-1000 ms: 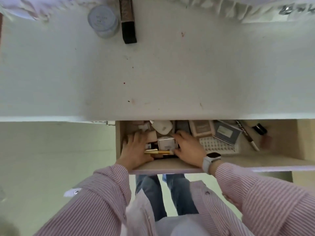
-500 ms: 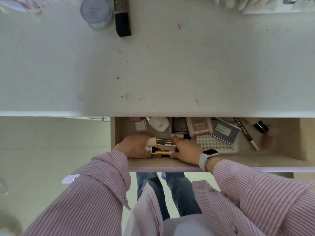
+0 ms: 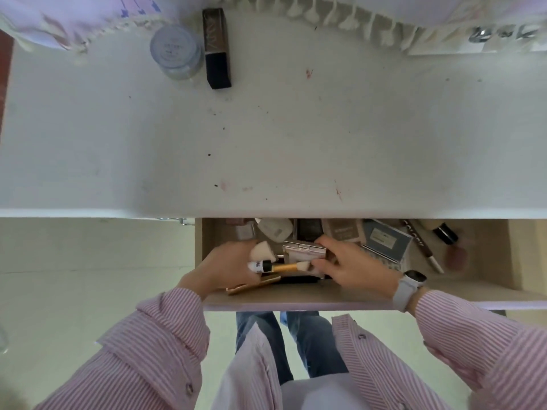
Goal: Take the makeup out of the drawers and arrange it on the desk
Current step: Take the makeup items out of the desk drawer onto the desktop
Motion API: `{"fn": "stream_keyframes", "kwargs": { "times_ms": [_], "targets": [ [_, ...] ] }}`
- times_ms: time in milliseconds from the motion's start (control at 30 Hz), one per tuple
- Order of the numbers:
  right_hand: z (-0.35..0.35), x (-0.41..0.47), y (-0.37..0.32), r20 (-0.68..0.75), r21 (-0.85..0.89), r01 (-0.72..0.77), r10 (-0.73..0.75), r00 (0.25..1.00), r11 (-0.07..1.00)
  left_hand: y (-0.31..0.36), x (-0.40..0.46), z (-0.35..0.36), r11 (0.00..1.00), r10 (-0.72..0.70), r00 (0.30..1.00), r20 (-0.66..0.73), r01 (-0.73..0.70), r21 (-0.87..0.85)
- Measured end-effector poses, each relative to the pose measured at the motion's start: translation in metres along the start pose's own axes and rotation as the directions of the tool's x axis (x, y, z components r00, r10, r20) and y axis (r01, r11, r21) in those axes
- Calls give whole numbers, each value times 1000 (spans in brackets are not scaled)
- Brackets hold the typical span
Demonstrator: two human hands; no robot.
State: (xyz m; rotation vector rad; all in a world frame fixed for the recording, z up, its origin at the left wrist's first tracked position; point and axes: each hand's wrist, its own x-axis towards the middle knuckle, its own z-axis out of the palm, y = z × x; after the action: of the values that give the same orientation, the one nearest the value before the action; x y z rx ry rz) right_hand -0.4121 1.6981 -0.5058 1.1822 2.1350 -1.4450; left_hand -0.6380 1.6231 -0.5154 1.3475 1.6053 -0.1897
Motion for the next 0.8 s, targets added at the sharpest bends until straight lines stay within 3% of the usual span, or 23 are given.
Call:
{"fn": "stream_keyframes", "kwargs": {
  "times_ms": [100, 167, 267, 467, 600, 800],
  "targets": [
    [-20, -10, -9, -65, 97, 61, -55, 996, 993, 3, -16, -17, 982, -26, 999, -45, 17, -186],
    [-36, -15, -20, -140, 254, 103, -69, 988, 962, 6, -26, -32, 951, -35, 995, -90, 6, -309],
    [-59, -14, -41, -274, 508, 139, 7, 962, 850, 15, -38, -58, 878, -47, 978, -202, -56, -475],
    [-99, 35, -77, -529, 599, 168, 229, 817, 783, 47, -21, -114, 675, -209, 898, -387, -153, -722],
    [-123, 77, -83, -558, 609, 101, 335, 759, 787, 66, 26, -149, 690, -269, 824, -499, -196, -697],
    [-156, 124, -95, -627, 610, 77, 422, 655, 789, 92, 95, -193, 838, -201, 777, -597, -180, -516]
  ]
}}
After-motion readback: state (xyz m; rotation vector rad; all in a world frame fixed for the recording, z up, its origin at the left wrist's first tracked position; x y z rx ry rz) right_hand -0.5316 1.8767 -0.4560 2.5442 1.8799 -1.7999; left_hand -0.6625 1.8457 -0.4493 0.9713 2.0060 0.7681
